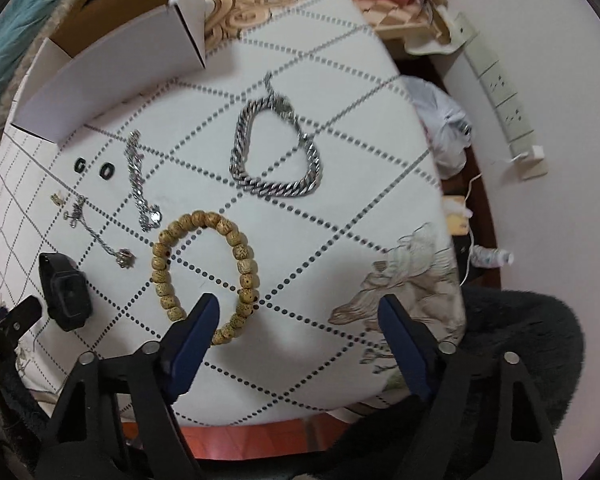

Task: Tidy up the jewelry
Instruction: 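Grasp the wooden bead bracelet with the right tool while the left tool grasps the black strap, then carry both items into the white box and open both tools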

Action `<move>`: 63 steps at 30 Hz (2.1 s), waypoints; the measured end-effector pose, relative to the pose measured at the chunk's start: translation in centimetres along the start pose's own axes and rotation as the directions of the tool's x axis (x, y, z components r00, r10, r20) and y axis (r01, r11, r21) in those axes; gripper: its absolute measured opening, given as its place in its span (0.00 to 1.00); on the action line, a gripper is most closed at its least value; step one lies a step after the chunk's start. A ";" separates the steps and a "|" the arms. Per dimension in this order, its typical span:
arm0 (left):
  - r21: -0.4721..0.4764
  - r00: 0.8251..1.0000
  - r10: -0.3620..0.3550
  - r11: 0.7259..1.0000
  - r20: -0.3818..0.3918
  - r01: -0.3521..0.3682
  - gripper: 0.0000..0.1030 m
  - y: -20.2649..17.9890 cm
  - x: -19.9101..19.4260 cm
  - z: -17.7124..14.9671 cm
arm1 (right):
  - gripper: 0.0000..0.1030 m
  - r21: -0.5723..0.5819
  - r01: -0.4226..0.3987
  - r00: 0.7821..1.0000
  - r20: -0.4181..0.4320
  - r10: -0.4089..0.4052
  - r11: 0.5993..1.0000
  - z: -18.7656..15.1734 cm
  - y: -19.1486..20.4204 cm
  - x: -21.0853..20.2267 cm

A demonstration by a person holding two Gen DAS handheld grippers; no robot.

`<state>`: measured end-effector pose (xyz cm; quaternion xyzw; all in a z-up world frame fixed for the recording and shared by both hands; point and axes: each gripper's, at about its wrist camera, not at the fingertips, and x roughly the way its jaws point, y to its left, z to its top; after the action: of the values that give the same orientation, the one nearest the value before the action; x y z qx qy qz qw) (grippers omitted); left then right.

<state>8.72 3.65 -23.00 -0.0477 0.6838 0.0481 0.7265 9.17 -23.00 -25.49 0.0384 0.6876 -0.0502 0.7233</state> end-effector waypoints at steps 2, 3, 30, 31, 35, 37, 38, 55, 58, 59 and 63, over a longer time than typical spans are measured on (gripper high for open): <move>0.006 1.000 -0.029 1.000 0.003 0.029 0.71 -0.4 0.6 0.0 | 0.74 -0.002 -0.003 1.000 0.003 0.003 1.000 0.2 0.2 0.4; 0.014 0.999 -0.034 0.999 0.002 0.034 0.65 -0.7 0.8 0.0 | 0.72 -0.003 -0.006 1.000 0.007 0.006 1.000 0.2 0.4 0.6; 0.158 0.992 -0.031 0.987 0.124 0.012 0.04 -2.0 1.0 -1.0 | 0.09 -0.094 -0.026 1.000 0.005 0.027 0.995 -1.0 2.2 0.0; 0.159 0.990 -0.041 0.987 0.131 0.020 0.04 -2.0 0.6 -1.0 | 0.09 -0.076 -0.052 0.998 0.012 0.053 0.996 -1.0 2.1 -0.5; 0.154 0.983 -0.085 0.986 0.162 0.060 0.04 -1.8 -1.6 -0.7 | 0.09 -0.056 -0.122 0.990 0.065 0.126 0.991 -0.5 2.0 -3.3; 0.146 0.978 -0.109 0.986 0.178 0.083 0.04 -1.7 -2.7 -0.3 | 0.09 -0.059 -0.147 0.985 0.088 0.152 0.987 -0.1 2.3 -4.8; 0.143 0.974 -0.121 0.985 0.189 0.095 0.04 -1.6 -3.4 -0.1 | 0.09 -0.063 -0.163 0.981 0.100 0.168 0.985 0.0 2.5 -5.6; 0.172 0.917 -0.252 0.963 0.309 0.207 0.04 -3.5 -11.0 10.7 | 0.09 -0.225 -0.287 0.892 0.292 0.346 0.931 10.5 5.6 -17.6; 0.165 0.922 -0.262 0.961 0.285 0.222 0.04 -3.8 -9.9 13.5 | 0.09 -0.239 -0.284 0.898 0.272 0.345 0.929 14.2 7.2 -16.8; 0.163 0.924 -0.262 0.961 0.278 0.223 0.04 -3.9 -9.5 14.4 | 0.09 -0.239 -0.284 0.902 0.263 0.343 0.929 15.1 7.6 -16.4; 0.178 0.934 -0.255 0.960 0.249 0.215 0.04 -4.6 -7.8 17.1 | 0.09 -0.240 -0.272 0.921 0.214 0.324 0.932 18.8 9.2 -14.0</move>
<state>25.74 1.31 -14.15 -0.0683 0.5698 -0.0840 0.8146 28.23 -15.94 -10.63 0.0616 0.5785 0.1280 0.8032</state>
